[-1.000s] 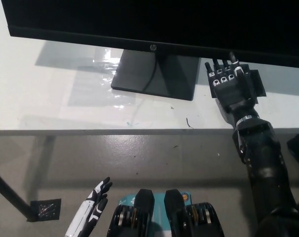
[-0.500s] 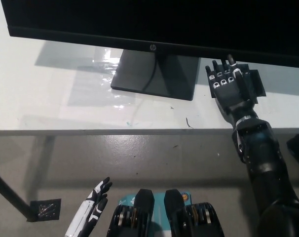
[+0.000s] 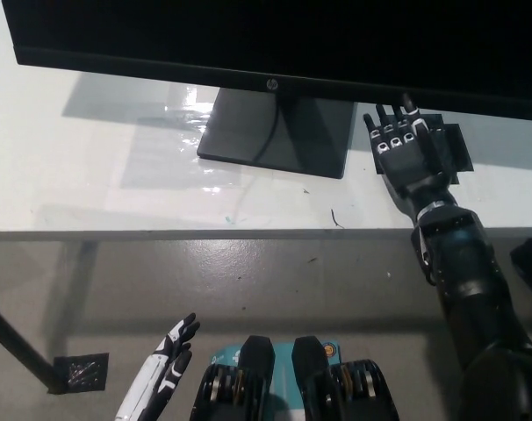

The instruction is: The monitor is being placed at the center of the desk and the robot uses its right hand to grab on the right side of the monitor and tilt the angle of the montior sideways.

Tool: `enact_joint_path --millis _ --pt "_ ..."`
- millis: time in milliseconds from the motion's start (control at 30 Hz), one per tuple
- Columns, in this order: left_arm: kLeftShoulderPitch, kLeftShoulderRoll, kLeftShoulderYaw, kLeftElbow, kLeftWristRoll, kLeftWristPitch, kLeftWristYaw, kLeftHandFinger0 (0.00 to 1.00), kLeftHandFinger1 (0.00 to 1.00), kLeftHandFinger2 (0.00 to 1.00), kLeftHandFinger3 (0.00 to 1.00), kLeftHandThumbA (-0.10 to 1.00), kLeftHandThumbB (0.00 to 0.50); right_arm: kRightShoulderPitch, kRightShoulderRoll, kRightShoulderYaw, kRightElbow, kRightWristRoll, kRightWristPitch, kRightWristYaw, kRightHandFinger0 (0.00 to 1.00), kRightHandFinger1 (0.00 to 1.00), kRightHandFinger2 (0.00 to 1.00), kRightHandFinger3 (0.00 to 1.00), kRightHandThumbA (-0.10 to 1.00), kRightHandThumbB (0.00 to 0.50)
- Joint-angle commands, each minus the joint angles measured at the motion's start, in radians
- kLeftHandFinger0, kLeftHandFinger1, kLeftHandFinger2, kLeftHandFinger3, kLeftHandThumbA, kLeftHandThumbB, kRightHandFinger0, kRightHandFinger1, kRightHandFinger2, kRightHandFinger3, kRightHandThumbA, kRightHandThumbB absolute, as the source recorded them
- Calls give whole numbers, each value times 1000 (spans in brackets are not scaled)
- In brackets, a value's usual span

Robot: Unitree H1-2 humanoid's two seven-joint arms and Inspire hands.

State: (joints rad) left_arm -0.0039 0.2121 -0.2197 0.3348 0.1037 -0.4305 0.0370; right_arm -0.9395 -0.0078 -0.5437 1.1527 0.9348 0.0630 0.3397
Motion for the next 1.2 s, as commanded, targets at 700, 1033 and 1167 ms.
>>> enact_joint_path --millis 700,1033,1167 --pt "0 16 -8 -27 6 -39 18 1000 1000 1000 1000 1000 312 -154 -66 -66 144 -59 -69 60 1000 1000 1000 1000 1000 372" --pt "0 15 -8 -25 6 -39 20 1000 1000 1000 1000 1000 318 -194 -78 -79 163 -74 -78 50 1000 1000 1000 1000 1000 365" --pt "-3 13 -6 -20 2 -39 19 1000 1000 1000 1000 1000 317 -213 -83 -84 175 -84 -83 42 1000 1000 1000 1000 1000 365"
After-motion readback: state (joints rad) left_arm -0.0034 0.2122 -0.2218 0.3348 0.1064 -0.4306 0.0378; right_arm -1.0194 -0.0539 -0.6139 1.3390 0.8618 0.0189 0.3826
